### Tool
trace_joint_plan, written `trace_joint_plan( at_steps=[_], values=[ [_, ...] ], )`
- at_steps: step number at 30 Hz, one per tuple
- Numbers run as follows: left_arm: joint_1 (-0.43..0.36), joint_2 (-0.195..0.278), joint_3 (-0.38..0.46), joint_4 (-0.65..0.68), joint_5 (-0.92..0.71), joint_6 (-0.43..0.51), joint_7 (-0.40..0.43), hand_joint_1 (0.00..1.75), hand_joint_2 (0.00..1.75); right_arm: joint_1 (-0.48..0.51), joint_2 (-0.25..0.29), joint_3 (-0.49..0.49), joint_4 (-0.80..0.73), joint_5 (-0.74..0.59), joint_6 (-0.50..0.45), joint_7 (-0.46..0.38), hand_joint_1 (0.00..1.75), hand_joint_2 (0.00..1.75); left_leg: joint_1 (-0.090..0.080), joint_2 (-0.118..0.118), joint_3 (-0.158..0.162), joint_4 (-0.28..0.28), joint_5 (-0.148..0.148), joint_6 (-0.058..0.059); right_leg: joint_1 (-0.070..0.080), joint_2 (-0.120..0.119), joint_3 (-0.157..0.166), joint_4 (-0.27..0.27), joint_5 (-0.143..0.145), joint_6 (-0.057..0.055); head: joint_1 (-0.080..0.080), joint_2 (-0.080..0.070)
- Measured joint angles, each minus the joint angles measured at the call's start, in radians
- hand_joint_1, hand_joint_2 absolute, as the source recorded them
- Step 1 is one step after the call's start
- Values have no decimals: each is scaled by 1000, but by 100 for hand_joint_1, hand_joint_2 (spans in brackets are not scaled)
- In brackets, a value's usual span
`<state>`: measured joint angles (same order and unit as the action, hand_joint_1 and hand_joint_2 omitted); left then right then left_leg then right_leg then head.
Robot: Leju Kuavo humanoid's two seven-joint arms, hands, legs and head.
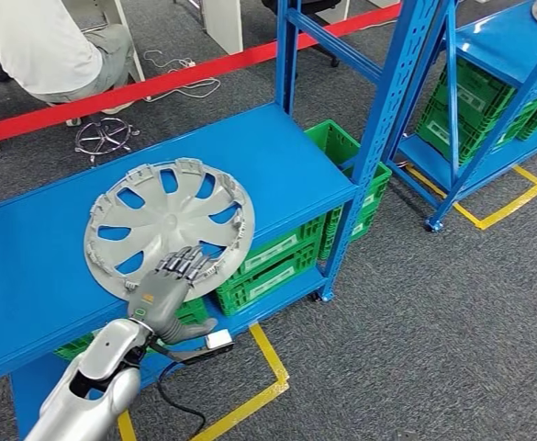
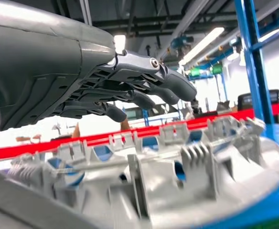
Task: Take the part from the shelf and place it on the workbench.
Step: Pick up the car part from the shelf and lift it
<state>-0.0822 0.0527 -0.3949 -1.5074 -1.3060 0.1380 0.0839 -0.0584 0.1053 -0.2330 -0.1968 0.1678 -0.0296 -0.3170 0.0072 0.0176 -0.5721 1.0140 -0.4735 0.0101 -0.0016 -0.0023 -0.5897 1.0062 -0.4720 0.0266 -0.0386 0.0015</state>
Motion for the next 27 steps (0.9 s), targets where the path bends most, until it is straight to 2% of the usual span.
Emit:
trace_joint_plan(
  at_steps=[6, 14, 20, 27],
  values=[
    [14, -14, -3, -6, -2, -7, 7, 0, 175, 2, 0, -3, 0, 0, -2, 0, 0, 0, -2, 0, 0, 0, 0, 0, -2, 0, 1, 0, 0, 0, 0, 0],
    [25, -28, -4, 10, -9, -62, 60, 0, 175, 1, 2, -10, 0, 7, 2, 14, 0, 0, -3, 0, 0, 0, 0, 0, -3, -1, 1, 0, 1, 1, 0, 0],
    [3, -34, 6, 53, -159, 11, 163, 0, 175, -4, 3, -15, 0, 21, 6, 20, 0, 0, -3, 0, 0, 0, 0, 0, -3, -1, 0, 0, 1, 0, 0, 0],
    [-52, -37, 49, 137, -228, 34, 181, 0, 175, -8, 5, -21, 0, 34, 9, 27, 0, 0, -3, 0, 0, 0, 0, 0, -3, -1, 1, 0, 1, 0, 0, 0]
  ],
)
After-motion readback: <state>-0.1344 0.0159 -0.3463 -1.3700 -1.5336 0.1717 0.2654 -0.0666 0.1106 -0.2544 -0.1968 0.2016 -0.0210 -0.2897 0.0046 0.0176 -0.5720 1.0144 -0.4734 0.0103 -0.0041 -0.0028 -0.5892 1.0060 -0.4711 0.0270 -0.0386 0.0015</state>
